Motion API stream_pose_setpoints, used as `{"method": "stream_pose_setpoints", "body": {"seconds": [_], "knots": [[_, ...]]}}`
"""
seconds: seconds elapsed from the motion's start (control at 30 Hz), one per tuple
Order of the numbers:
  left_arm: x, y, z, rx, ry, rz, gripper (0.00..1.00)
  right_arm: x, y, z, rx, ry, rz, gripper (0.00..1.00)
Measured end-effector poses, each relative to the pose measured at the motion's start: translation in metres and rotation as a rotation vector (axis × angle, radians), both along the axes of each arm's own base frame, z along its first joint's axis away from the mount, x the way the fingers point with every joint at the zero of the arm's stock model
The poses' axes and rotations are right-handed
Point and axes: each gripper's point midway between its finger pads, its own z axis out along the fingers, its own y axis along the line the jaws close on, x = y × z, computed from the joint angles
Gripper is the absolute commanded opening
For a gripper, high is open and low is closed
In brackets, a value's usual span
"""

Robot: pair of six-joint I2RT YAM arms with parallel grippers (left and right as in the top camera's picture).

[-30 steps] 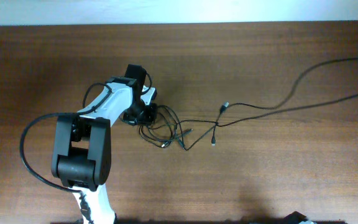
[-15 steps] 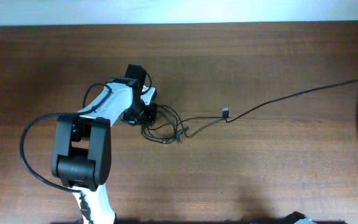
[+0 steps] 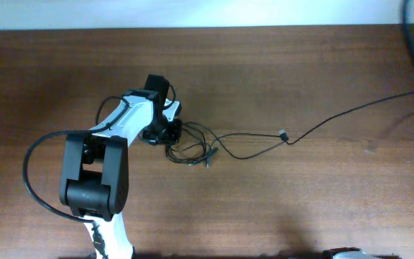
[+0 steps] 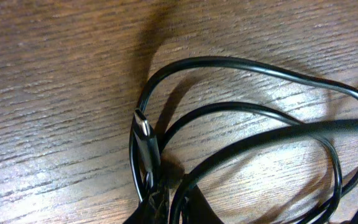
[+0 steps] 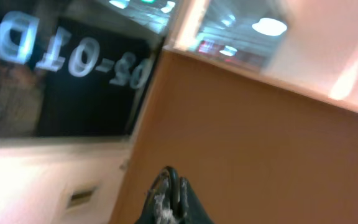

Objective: Untangle cables

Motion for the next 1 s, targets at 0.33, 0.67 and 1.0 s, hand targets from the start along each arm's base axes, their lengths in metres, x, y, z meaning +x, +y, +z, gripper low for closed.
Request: {"method": "stream_pose_setpoints", "body": {"seconds": [0.33, 0.67, 1.0], "knots": [[0.000, 0.000, 0.000, 0.001, -0.001, 0.000, 0.10, 0.080, 0.007, -0.181, 0.429, 0.508, 0.332, 0.04], [0.000, 0.000, 0.000, 0.000, -0.001, 0.000, 0.11, 0.084, -0.058, -0.383, 1.214, 0.923, 0.318, 0.04], [0.002, 0.000, 0.000, -0.001, -0.008, 0.000, 0.12, 0.078, -0.052, -0.457, 1.425, 1.124, 0.244, 0.04]]}}
